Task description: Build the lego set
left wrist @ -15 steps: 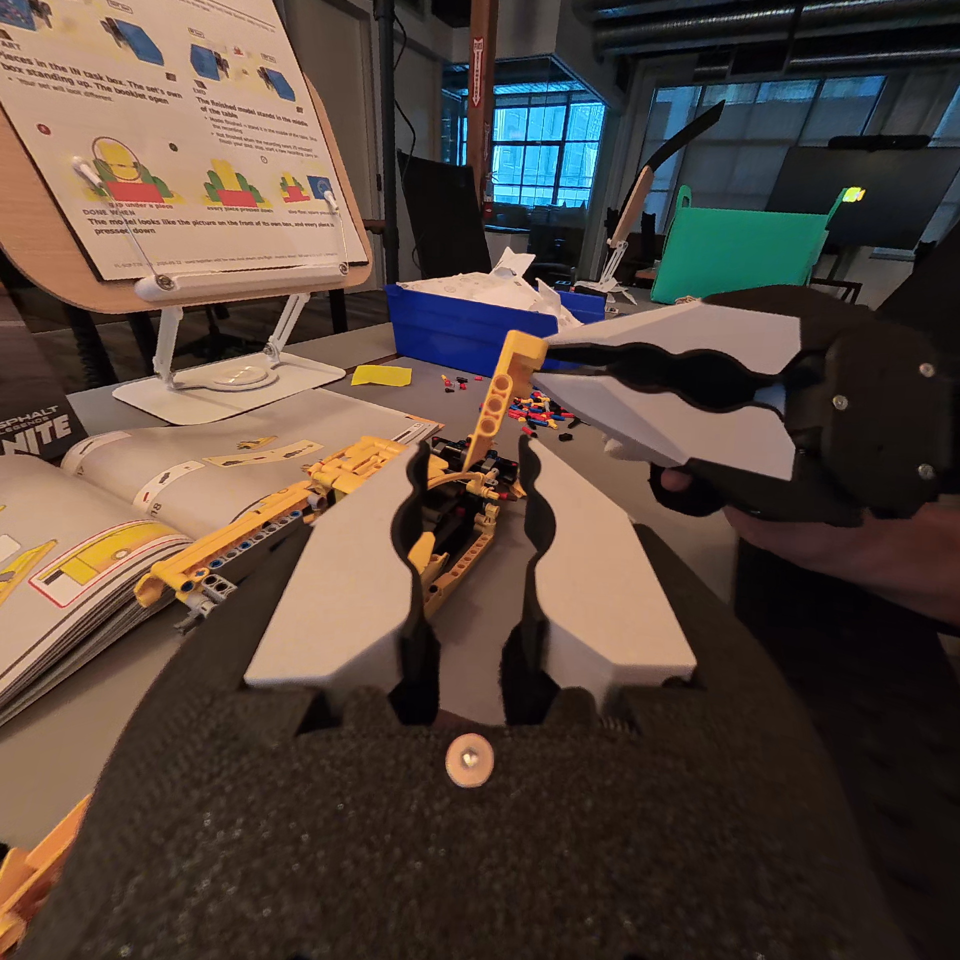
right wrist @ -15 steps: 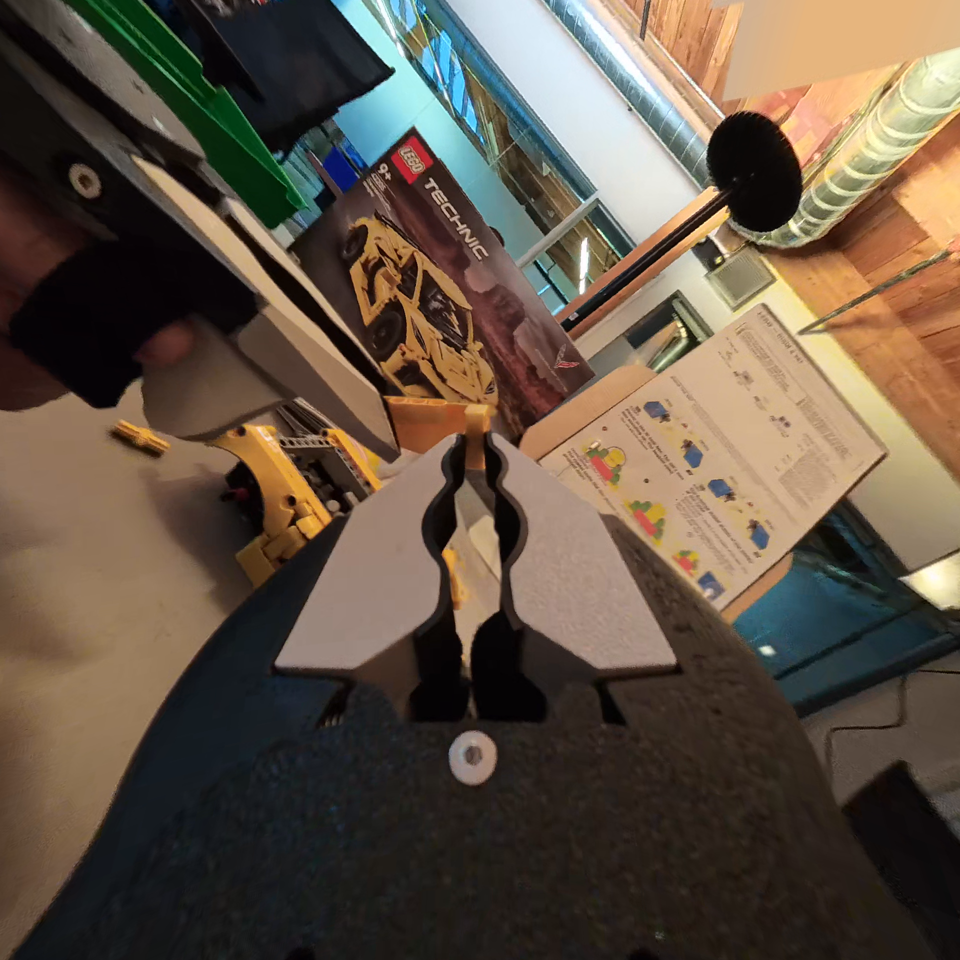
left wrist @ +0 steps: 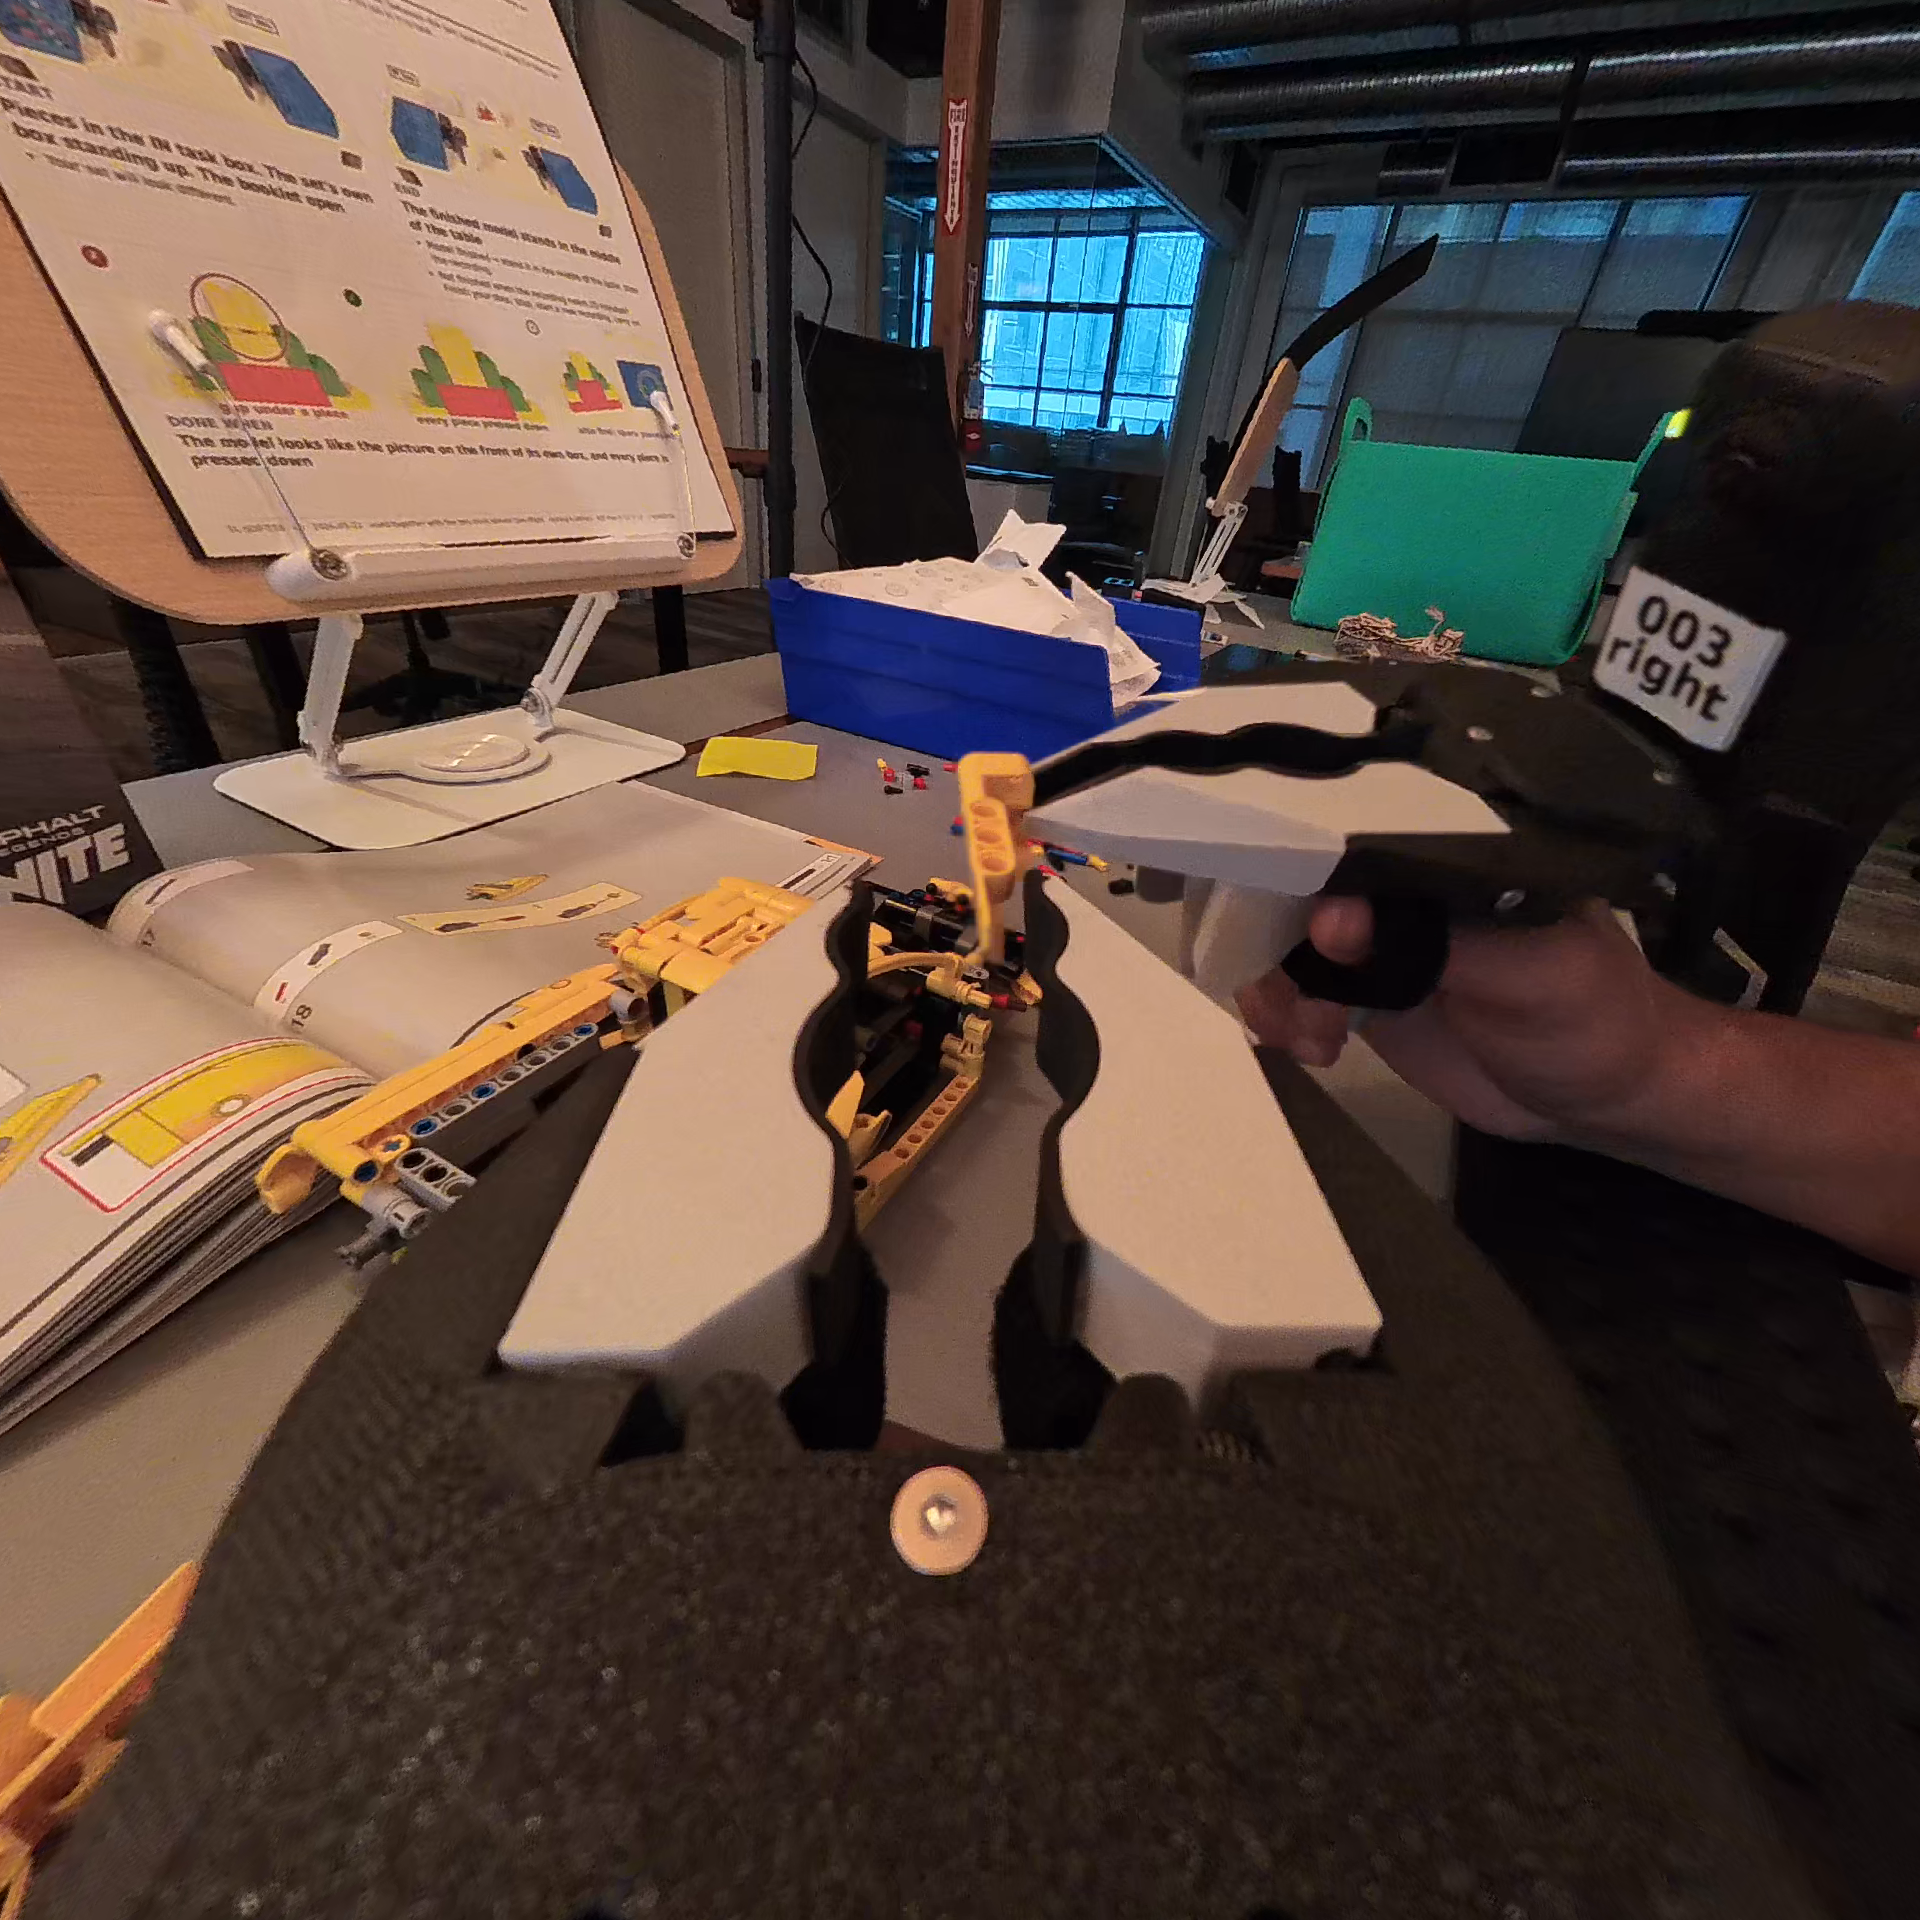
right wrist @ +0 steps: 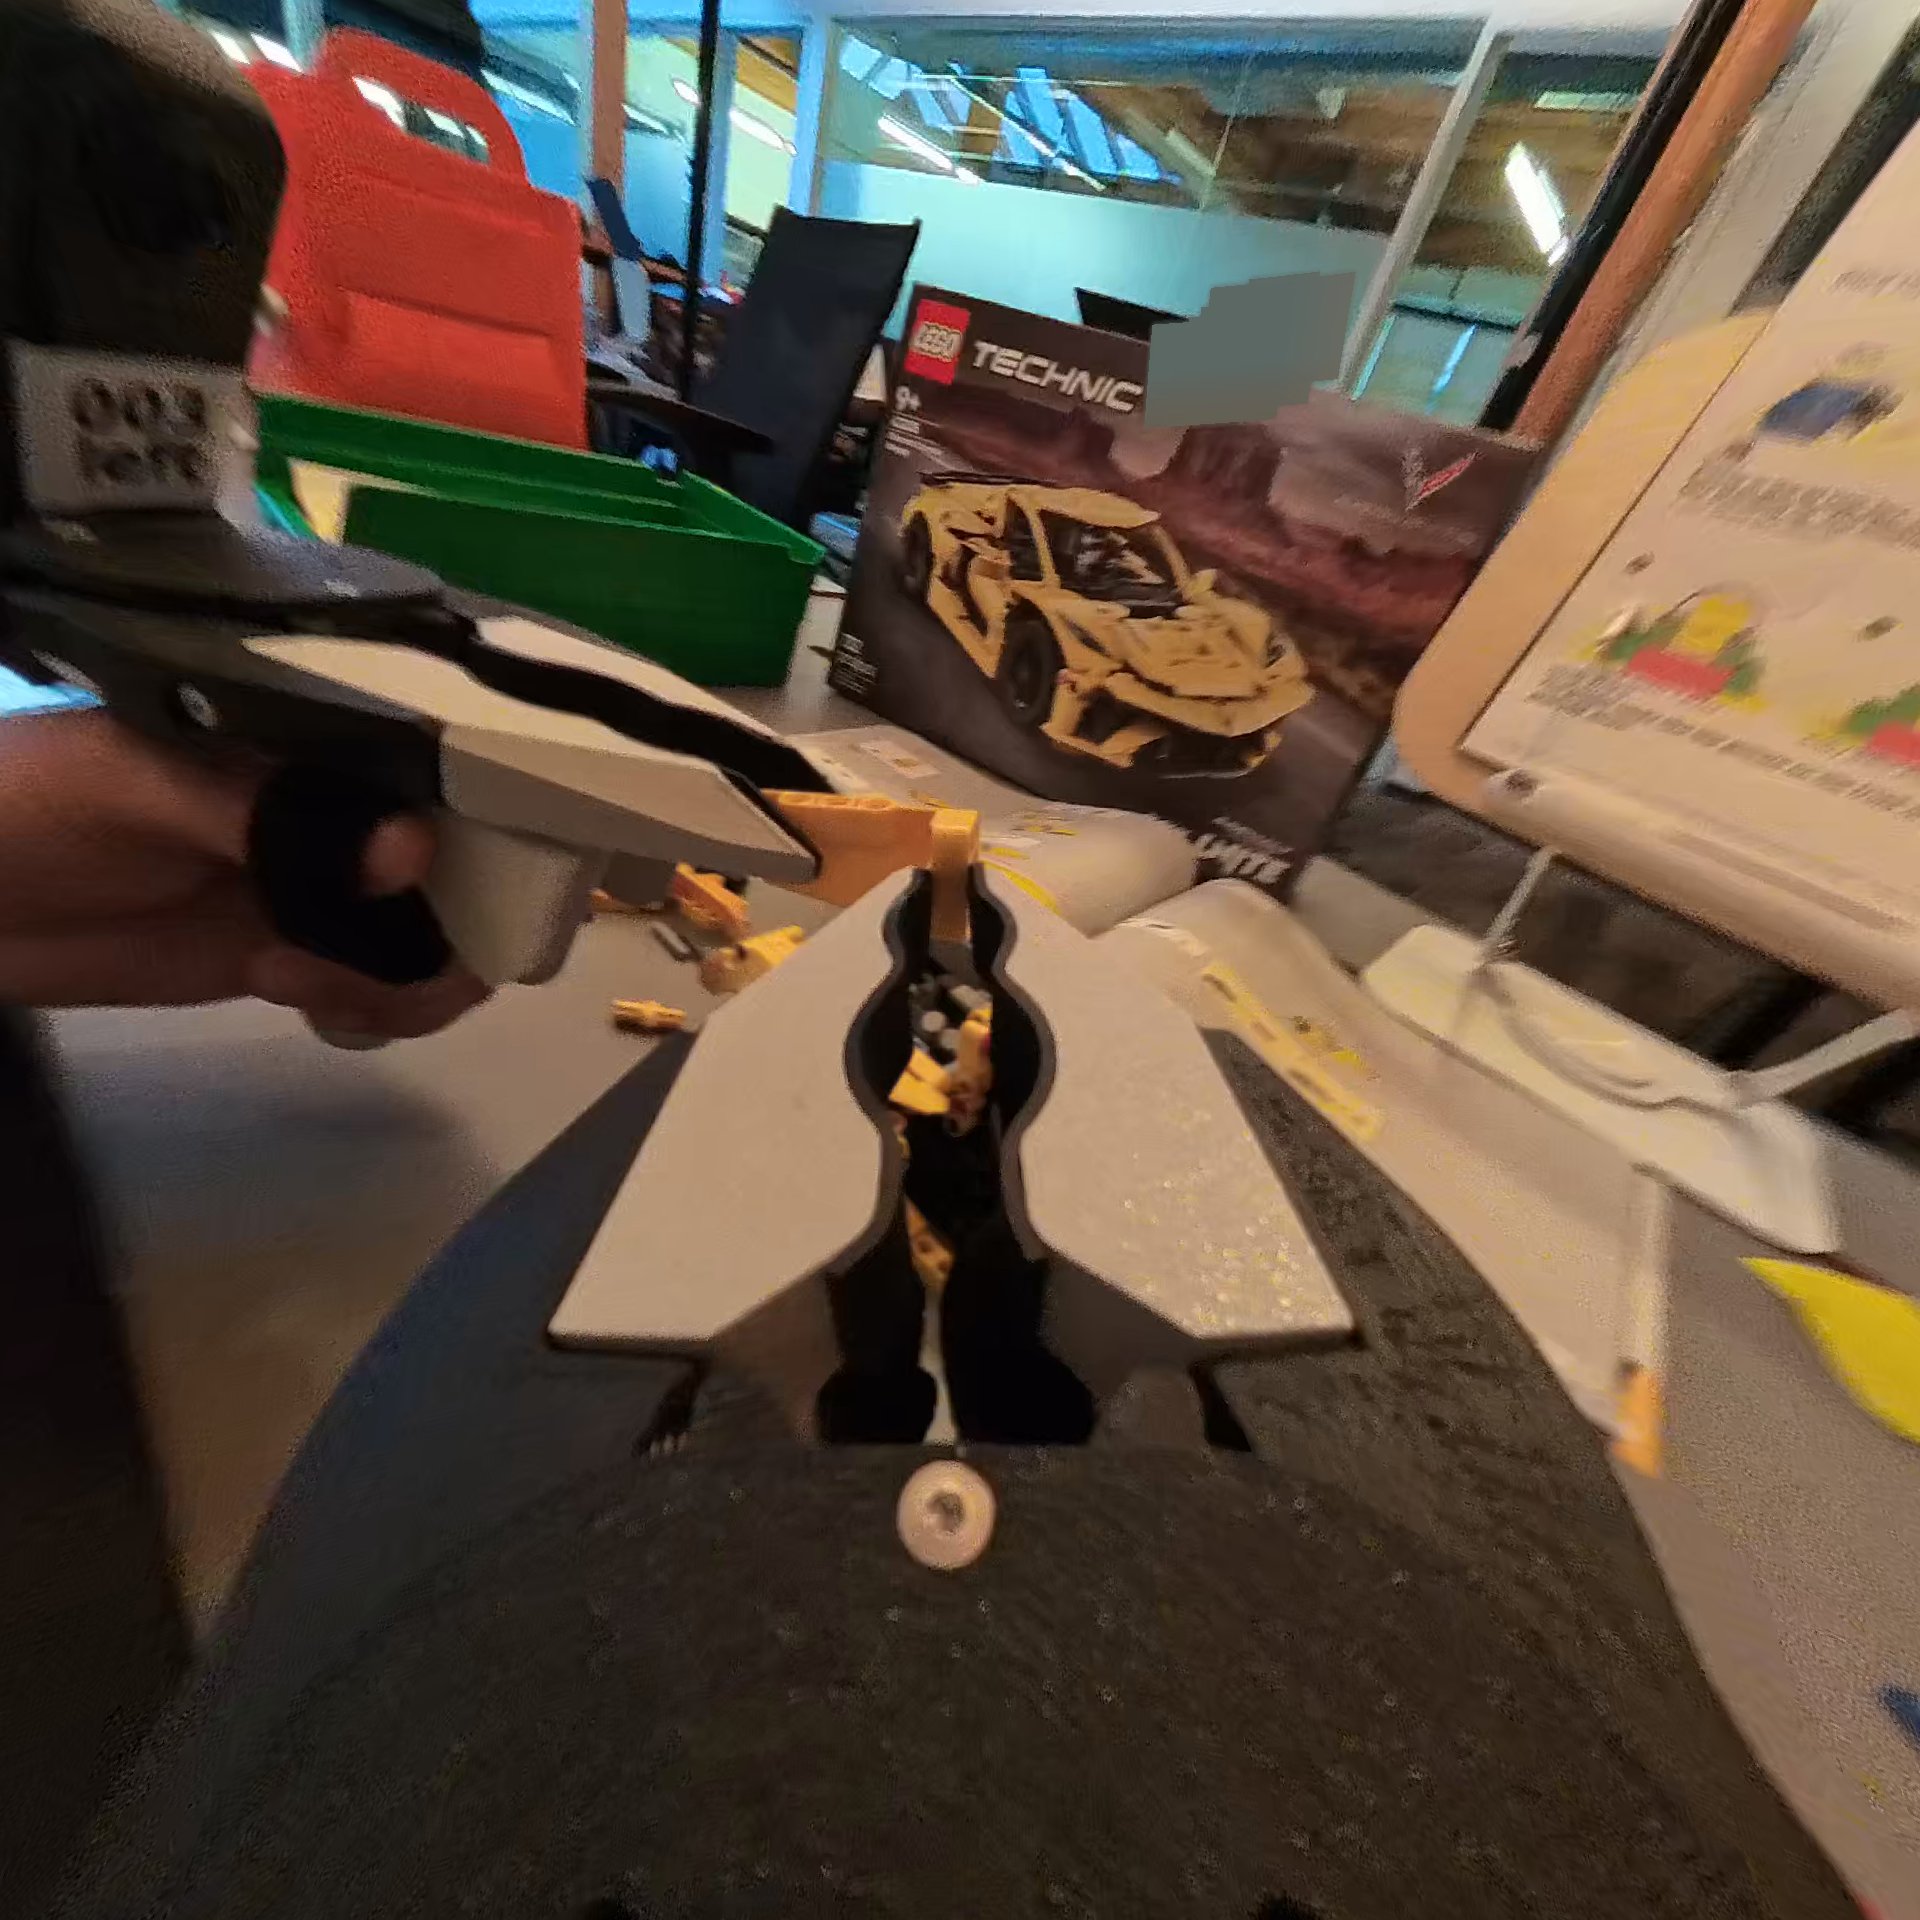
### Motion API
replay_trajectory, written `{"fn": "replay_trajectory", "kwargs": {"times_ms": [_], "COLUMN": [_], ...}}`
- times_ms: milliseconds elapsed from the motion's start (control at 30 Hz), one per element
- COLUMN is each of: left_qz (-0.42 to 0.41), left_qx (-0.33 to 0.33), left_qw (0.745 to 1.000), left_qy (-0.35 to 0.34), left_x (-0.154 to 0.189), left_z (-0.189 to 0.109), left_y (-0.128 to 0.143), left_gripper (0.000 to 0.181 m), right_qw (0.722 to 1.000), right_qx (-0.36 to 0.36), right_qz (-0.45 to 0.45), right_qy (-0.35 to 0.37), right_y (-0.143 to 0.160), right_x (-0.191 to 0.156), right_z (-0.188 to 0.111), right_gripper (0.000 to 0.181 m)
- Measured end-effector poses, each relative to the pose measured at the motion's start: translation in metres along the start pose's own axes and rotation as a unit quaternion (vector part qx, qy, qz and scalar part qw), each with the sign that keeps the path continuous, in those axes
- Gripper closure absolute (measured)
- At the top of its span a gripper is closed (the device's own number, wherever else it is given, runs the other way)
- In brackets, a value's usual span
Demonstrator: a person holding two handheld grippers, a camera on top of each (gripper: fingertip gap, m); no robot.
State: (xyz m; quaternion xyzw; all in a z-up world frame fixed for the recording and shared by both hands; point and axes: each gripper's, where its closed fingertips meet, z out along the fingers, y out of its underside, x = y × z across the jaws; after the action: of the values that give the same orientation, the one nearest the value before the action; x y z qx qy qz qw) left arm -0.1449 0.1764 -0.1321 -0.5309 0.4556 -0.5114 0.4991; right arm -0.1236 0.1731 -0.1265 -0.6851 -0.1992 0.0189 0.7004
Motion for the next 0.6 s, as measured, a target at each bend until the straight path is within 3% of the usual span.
{"fn": "replay_trajectory", "kwargs": {"times_ms": [133,600], "left_qz": [-0.006,-0.006], "left_qx": [-0.001,-0.043], "left_qw": [1.000,0.999], "left_qy": [0.001,0.004], "left_x": [-0.001,0.000], "left_z": [0.000,0.002], "left_y": [0.000,0.014], "left_gripper": [0.152,0.173], "right_qw": [0.999,0.999], "right_qx": [-0.008,-0.038], "right_qz": [0.047,-0.014], "right_qy": [-0.024,-0.025], "right_y": [0.006,0.016], "right_x": [-0.002,-0.012], "right_z": [0.002,0.006], "right_gripper": [0.176,0.176]}}
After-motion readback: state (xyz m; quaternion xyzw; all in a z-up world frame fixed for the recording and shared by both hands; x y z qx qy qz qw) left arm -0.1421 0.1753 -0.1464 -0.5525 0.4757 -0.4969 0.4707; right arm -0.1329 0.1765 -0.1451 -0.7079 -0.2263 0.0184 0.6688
